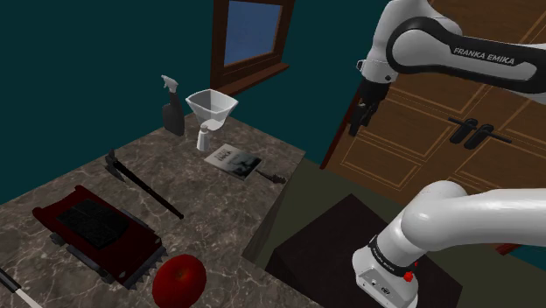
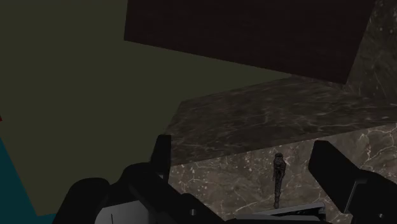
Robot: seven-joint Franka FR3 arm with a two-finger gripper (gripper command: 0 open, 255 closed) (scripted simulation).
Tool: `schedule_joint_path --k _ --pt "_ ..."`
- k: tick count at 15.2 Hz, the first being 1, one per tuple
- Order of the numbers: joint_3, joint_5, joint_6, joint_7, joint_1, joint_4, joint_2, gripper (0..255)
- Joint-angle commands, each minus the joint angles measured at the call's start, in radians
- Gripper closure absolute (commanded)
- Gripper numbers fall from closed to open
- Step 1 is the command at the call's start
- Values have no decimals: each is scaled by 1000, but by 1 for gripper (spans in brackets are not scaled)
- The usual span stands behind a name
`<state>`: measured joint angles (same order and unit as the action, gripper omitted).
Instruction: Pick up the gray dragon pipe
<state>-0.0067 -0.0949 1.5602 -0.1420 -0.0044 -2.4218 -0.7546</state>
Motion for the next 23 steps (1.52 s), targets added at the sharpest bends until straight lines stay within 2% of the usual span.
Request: schedule_joint_path --k 1,12,17,23 --pt "0 0 0 0 0 0 0 0" --pt "58 73 405 54 67 -131 231 0" --pt "88 96 587 74 94 -134 388 0" --pt "126 107 786 101 122 -89 604 0"
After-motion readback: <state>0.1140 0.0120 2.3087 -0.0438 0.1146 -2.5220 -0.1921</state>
